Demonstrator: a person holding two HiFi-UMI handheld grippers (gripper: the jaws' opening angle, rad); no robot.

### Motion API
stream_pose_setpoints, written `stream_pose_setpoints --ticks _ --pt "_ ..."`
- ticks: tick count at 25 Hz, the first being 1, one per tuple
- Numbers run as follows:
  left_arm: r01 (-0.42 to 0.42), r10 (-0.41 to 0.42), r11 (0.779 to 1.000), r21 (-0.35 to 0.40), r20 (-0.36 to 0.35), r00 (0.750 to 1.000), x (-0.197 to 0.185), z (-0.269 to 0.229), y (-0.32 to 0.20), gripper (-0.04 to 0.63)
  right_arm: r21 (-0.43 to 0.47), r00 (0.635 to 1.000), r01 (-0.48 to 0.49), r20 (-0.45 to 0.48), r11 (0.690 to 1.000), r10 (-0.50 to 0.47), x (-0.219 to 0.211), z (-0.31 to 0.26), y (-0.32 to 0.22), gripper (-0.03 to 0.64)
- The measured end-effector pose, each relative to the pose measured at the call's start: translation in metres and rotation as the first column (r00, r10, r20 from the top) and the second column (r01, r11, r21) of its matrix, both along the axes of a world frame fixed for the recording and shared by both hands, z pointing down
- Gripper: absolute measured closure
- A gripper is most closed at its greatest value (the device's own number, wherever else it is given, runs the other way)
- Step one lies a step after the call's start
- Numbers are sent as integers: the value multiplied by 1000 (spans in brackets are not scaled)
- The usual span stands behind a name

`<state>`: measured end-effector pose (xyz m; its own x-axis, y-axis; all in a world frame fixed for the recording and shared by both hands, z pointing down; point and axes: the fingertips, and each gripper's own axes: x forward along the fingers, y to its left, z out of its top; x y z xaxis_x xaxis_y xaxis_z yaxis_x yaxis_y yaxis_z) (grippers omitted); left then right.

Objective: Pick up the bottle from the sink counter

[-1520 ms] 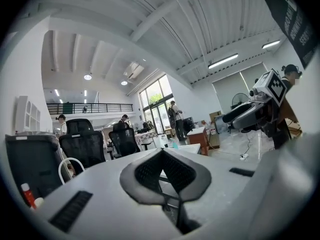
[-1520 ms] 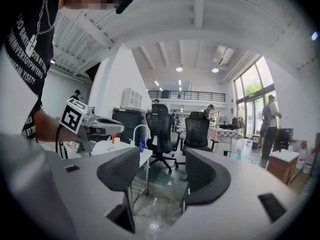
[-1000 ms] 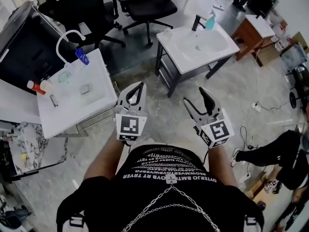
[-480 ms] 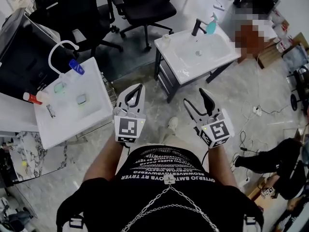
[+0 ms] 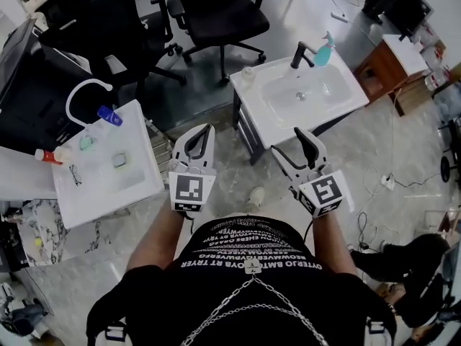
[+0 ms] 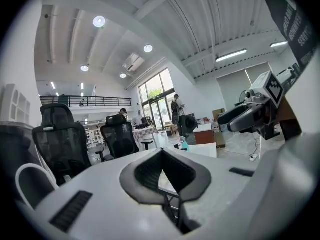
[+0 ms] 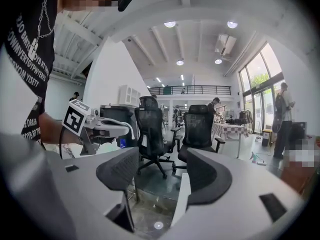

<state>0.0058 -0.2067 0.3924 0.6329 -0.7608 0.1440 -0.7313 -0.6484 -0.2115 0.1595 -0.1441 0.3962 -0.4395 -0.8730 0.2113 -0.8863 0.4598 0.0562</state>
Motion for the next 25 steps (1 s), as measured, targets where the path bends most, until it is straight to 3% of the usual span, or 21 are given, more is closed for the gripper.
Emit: stream_pose_setpoints --ticks 11,16,25 --pt "84 -84 996 1 -20 996 79 -6 -68 591 -19 995 103 5 994 -103 86 7 -84 336" --pt "159 -159 987 -17 -31 987 78 -4 -88 591 -33 991 137 14 990 -137 100 14 -111 333" --pt "185 -184 982 -32 11 983 71 7 -124 591 -126 987 163 27 979 -161 96 68 -168 324"
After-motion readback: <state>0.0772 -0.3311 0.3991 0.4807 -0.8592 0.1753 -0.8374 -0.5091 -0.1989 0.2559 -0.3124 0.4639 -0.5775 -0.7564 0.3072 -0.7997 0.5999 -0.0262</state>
